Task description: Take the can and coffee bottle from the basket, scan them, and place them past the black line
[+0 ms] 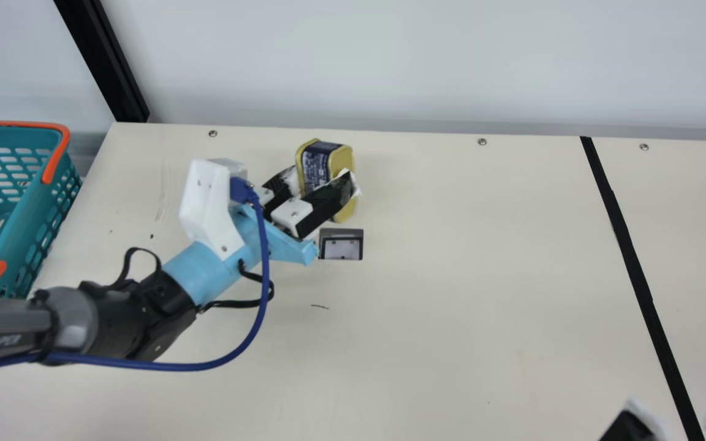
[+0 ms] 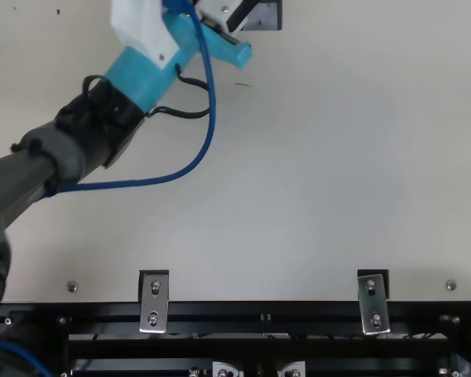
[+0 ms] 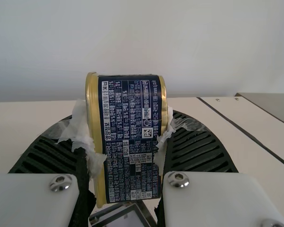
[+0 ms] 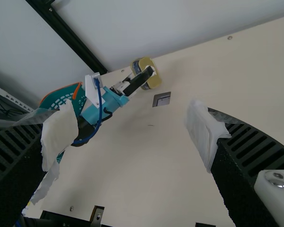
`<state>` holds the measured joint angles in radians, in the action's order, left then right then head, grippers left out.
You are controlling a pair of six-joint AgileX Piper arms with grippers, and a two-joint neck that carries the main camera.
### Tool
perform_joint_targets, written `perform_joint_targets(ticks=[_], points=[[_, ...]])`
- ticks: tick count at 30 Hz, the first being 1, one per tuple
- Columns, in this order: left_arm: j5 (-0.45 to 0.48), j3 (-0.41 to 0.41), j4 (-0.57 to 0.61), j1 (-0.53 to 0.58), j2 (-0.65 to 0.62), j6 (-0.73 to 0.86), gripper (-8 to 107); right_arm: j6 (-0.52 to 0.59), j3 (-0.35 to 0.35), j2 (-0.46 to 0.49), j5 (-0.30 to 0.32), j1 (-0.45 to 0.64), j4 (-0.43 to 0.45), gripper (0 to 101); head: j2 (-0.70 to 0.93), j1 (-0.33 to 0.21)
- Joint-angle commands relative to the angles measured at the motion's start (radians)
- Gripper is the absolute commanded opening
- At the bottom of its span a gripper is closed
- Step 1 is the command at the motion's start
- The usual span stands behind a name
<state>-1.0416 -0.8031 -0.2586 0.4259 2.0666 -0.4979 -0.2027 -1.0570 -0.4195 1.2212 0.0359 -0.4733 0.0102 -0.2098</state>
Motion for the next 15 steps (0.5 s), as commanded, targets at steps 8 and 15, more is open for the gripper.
perform_joint_targets(ticks=[8, 15], points=[[0.031, -0.069, 0.044, 0.014, 0.025, 0.033, 10, 0.0, 0.0, 0.0, 0.0, 0.0, 0.0, 101, -0.002, 0.0], [0.129, -0.029, 0.092, -0.003, -0.131, 0.101, 10, 0.0, 0.0, 0.0, 0.0, 0.0, 0.0, 101, -0.002, 0.0]])
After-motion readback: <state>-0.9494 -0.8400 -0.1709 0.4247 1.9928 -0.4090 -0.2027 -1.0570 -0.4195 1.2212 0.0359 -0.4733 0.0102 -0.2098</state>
